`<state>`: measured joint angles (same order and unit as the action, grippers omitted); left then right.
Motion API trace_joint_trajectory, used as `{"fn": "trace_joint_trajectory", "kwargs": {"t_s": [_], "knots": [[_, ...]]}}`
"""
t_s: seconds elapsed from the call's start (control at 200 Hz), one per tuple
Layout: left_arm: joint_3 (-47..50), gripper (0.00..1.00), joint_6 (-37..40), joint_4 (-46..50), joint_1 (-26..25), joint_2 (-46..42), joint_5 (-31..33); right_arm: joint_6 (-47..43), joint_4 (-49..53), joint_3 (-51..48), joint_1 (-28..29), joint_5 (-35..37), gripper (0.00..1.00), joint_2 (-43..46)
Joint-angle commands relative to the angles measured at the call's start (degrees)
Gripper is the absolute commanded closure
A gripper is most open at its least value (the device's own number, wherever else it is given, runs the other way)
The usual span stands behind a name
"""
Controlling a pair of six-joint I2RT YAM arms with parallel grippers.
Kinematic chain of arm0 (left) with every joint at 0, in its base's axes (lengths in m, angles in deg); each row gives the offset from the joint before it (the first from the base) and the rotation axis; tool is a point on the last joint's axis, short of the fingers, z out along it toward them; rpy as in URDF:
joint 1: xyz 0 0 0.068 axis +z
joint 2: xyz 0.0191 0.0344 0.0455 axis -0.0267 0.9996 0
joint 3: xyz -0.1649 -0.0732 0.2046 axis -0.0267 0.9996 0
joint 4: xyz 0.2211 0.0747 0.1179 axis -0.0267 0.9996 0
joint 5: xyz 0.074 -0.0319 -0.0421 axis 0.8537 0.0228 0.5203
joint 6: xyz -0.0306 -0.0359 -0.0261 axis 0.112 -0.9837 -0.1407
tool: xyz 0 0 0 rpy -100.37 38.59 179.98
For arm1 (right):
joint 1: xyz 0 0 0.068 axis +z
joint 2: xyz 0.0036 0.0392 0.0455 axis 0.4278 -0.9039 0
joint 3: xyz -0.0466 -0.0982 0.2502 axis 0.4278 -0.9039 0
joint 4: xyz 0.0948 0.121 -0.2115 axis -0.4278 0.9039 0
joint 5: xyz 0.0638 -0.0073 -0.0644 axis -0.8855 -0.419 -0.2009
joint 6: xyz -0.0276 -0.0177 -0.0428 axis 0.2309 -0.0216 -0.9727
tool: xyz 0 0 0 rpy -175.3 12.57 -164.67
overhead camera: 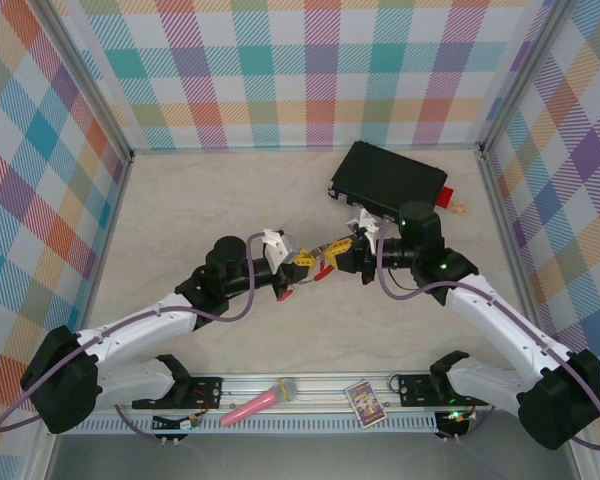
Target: Put the keys on the keyring
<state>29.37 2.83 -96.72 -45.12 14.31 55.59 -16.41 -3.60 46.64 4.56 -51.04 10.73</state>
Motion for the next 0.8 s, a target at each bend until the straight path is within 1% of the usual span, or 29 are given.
{"fn": "trace_joint_trajectory", "kwargs": {"t_s": [0.0, 0.12, 0.355, 0.45, 0.61, 0.795], "knots": [[-2.3, 1.00, 0.9, 0.1, -1.1, 0.9, -1.6, 0.4, -2.1, -0.4, 0.5, 0.6, 1.00, 0.0], [-2.6, 1.00, 0.9, 0.5, -1.8, 1.4, -1.8, 0.2, -1.9, 0.0, 0.9, 1.4, 1.00, -0.2], [-1.8, 1.00, 0.4, -0.1, -1.8, -0.3, 0.5, -1.0, -0.7, -0.6, 1.1, 3.5, 1.00, 0.5], [-1.9, 1.00, 0.9, 0.6, -1.8, -0.9, 3.0, -1.1, -0.3, -0.8, 1.1, 4.3, 1.00, 1.0], [-2.2, 1.00, 3.0, 2.9, -1.9, -1.5, 9.0, -1.2, 0.8, -1.4, 1.1, 6.3, 1.00, 1.7], [-4.4, 1.00, 6.7, 8.1, -1.9, 0.4, 12.4, 0.5, -1.4, -4.5, 1.1, 10.8, 1.00, 1.9]]}}
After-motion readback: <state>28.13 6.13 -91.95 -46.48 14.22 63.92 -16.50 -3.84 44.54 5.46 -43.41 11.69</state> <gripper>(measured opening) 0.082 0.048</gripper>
